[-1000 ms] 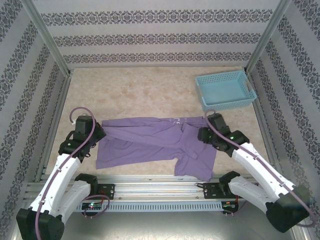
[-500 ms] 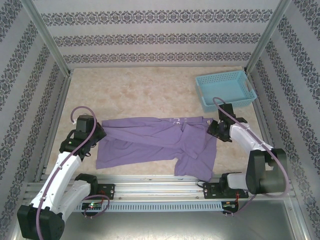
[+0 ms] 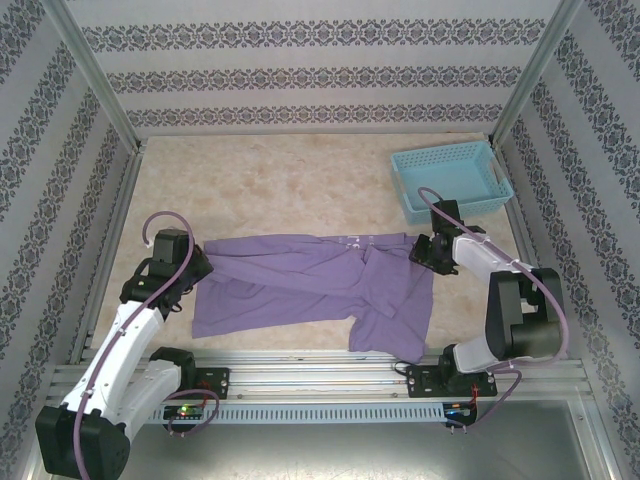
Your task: Fold the inside-out t-shirt
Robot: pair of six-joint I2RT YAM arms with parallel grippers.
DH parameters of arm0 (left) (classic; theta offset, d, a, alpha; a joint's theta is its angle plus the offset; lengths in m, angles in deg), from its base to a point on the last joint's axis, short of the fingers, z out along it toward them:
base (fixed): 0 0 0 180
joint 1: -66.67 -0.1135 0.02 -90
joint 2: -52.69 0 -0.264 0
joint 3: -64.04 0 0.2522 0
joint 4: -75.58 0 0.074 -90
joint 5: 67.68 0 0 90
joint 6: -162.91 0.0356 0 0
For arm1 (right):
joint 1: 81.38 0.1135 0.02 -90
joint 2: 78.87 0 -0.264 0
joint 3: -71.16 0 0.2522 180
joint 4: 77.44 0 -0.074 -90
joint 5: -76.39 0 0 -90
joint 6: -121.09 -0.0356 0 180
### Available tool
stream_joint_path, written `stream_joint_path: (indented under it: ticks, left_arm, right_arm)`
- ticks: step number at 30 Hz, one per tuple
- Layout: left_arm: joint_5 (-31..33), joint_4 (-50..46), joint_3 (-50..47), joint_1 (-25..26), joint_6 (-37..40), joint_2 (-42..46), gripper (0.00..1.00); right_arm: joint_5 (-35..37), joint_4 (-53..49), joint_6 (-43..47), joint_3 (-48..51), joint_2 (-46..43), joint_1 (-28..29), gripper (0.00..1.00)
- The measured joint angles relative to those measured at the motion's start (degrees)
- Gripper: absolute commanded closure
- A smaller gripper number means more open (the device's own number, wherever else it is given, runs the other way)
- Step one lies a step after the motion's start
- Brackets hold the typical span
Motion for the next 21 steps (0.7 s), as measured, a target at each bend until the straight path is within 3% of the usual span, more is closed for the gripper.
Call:
stream_joint_path:
  ticks: [6, 14, 21]
  left_arm:
    - [-0.04, -0.02, 0.02, -0.66, 0.28, -0.26, 1.0]
    - [-1.09, -0.07, 3.82, -2.99, 0.85, -1.36, 1.0]
    - [-2.64, 1.57, 11.23, -5.27, 2.1, -0.24, 1.0]
  right_arm:
    - [1.64, -0.46, 0.81, -0.17, -0.72, 0.28, 1.0]
    - [5.51, -6.16, 1.09, -4.76, -7.63, 2.01, 1.0]
    - [9.57, -13.51, 2.19, -17.49, -20.15, 3.17, 1.0]
